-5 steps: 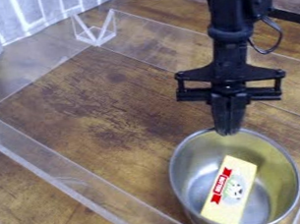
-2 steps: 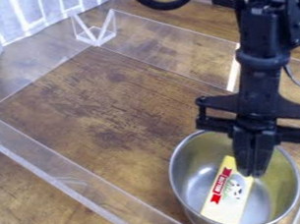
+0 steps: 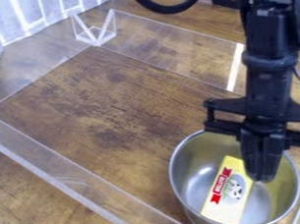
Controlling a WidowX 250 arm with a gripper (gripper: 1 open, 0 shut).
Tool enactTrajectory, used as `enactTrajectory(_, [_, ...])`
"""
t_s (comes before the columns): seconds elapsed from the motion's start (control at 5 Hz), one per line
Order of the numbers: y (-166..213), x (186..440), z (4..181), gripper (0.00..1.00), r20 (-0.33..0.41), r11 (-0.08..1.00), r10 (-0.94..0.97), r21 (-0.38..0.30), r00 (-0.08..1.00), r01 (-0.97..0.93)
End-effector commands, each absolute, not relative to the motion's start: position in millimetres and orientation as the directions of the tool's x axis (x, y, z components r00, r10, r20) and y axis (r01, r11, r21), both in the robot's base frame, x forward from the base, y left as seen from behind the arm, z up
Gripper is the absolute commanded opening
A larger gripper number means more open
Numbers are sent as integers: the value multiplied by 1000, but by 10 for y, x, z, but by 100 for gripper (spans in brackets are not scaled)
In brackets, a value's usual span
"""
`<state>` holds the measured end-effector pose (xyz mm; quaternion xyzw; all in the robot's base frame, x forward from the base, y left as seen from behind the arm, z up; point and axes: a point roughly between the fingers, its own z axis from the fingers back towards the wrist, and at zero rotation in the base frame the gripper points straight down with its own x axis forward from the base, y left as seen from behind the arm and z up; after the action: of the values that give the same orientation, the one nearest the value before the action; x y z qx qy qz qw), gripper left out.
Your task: Put the yellow object in the silver pot
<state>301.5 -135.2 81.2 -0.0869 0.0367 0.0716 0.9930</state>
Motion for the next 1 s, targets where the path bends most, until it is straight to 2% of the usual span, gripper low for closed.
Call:
enactTrajectory(0.0, [-1530, 3053, 981, 0, -31, 965, 149, -214, 988, -152])
enactTrajectory(0.2, [-1670, 3032, 975, 0, -41, 957, 169, -231, 985, -174])
enactTrajectory(0.4, [-1614, 3070, 972, 100, -50, 947, 188, -254, 981, -194])
enactTrajectory(0.8, [-1441, 3144, 957, 100, -63, 935, 219, -273, 974, -228])
